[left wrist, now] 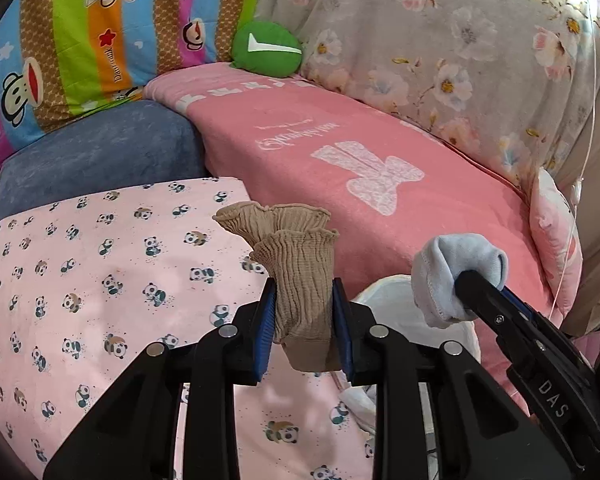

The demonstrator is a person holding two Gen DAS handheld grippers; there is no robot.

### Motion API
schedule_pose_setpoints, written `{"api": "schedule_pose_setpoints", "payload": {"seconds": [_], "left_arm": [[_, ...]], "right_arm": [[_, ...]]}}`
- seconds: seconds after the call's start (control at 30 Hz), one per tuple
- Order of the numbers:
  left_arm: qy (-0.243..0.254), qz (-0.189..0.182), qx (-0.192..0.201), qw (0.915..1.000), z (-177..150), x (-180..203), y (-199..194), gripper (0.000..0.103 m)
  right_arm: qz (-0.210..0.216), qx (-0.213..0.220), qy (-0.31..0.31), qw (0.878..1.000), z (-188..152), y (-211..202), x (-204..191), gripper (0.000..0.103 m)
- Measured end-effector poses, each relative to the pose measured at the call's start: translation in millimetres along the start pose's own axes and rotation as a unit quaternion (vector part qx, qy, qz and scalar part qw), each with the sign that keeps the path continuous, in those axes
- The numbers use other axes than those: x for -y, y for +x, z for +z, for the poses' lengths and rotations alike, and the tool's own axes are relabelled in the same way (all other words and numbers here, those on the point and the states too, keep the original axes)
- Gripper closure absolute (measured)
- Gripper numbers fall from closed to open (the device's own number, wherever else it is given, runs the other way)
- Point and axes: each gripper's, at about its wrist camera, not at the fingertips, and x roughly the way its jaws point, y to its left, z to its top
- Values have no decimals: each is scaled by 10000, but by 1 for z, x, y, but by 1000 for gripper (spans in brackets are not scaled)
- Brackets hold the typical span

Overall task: Collect trash
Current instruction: 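Carry both socks over the white bin and open both tools to drop them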

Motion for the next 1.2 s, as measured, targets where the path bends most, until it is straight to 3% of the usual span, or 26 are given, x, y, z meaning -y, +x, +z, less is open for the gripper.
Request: {"api": "schedule_pose_setpoints", "payload": {"seconds": [0.47,0.97,1.03,1.1,1.2], "left_arm": [[658,-421,-161,9968,-18,79,5,76],[1046,-627,-475,9914,-32,117,30,73],[1039,-605,-466,9916,-32,118,32,65],[1036,-505,-347,9927,-32,115,30,38],[1015,-285,-140,9943,-30,112,26,21]], "right_arm": [[-430,241,449,9978,-1,-65,81,79],[-613,189,717,9954,-12,-71,128,79],[-619,181,715,9954,-12,-69,131,79],[-612,174,711,9954,-12,-68,131,77],[-640,194,696,9953,-13,-66,130,72]]}}
